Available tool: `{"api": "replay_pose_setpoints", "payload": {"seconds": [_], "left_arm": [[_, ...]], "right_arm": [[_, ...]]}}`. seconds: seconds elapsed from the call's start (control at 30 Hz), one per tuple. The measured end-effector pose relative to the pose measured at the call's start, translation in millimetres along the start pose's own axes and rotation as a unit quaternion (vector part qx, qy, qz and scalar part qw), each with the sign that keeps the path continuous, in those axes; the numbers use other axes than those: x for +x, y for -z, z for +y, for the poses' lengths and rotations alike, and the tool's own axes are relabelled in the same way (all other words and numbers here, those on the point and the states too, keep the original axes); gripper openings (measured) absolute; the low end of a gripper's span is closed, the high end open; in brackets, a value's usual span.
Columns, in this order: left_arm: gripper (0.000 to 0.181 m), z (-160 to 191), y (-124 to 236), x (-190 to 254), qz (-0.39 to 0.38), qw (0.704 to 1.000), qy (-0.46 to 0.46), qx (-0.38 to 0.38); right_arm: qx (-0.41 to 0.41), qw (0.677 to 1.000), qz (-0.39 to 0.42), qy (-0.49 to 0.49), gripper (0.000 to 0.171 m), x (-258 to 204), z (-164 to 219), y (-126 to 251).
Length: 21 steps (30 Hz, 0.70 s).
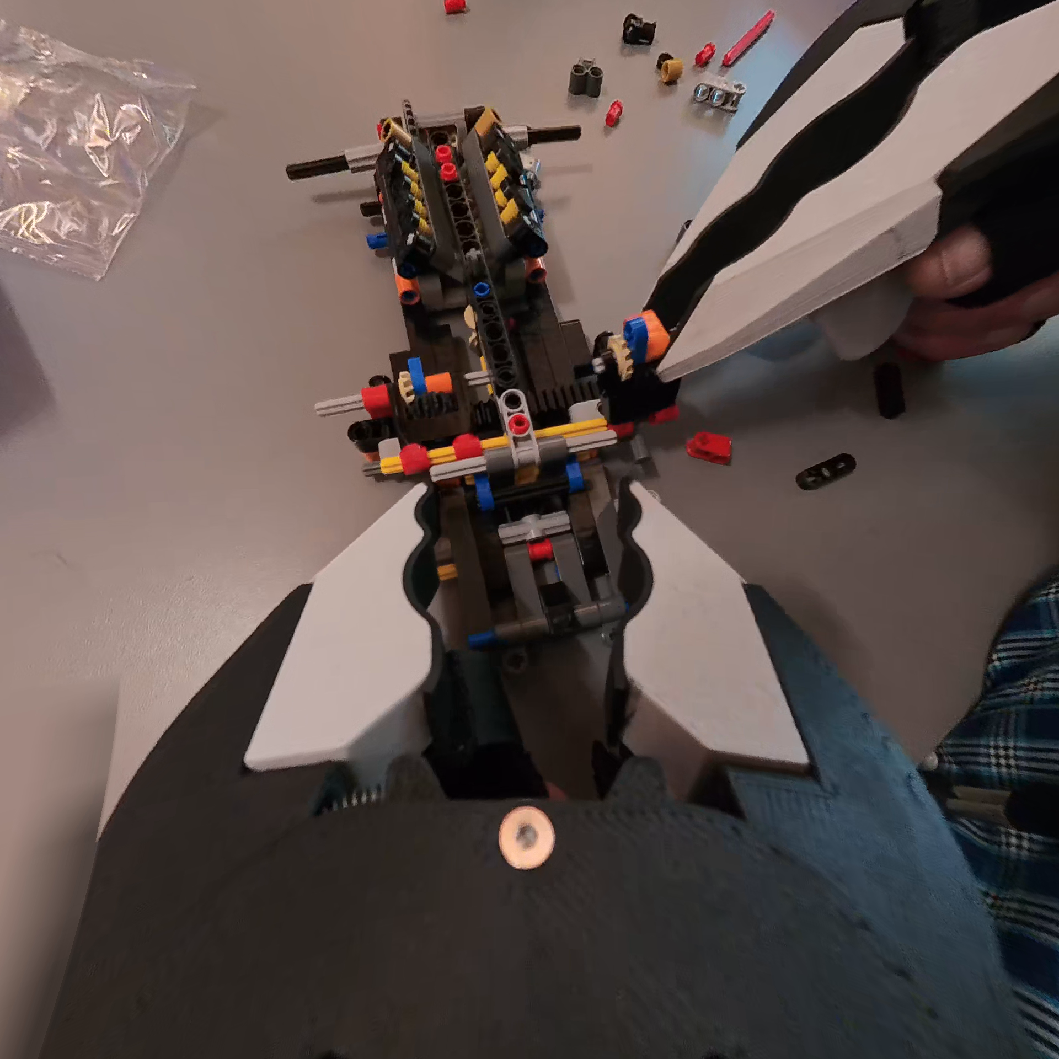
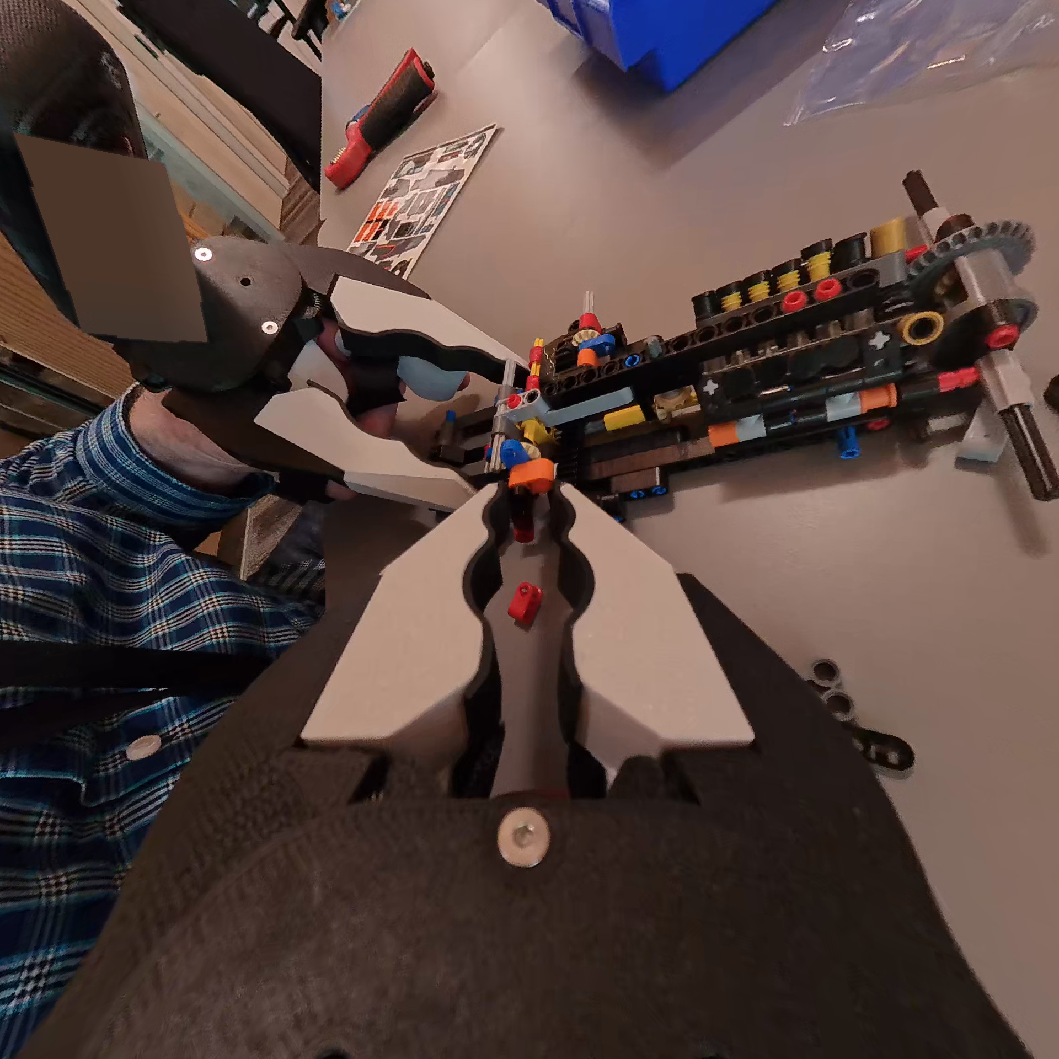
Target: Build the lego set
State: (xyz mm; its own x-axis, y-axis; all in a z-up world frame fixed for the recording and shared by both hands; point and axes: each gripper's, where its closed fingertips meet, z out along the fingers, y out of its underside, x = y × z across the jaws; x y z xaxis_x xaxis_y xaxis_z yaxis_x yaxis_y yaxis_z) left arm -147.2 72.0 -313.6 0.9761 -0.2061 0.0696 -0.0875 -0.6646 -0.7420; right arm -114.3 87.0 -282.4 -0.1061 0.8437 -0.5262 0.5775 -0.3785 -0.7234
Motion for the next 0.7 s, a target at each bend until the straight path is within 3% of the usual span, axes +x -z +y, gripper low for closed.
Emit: {"api": "replay_pose_setpoints", "payload": {"seconds": [0.7], "left_arm": [[0.059, 0.8, -0.9, -0.3, -0.002, 1.000, 0.001, -0.003]], "right_arm": [[0.028, 0.998, 0.024, 0.056, 0.010, -3.7, -4.1, 0.0]]}}
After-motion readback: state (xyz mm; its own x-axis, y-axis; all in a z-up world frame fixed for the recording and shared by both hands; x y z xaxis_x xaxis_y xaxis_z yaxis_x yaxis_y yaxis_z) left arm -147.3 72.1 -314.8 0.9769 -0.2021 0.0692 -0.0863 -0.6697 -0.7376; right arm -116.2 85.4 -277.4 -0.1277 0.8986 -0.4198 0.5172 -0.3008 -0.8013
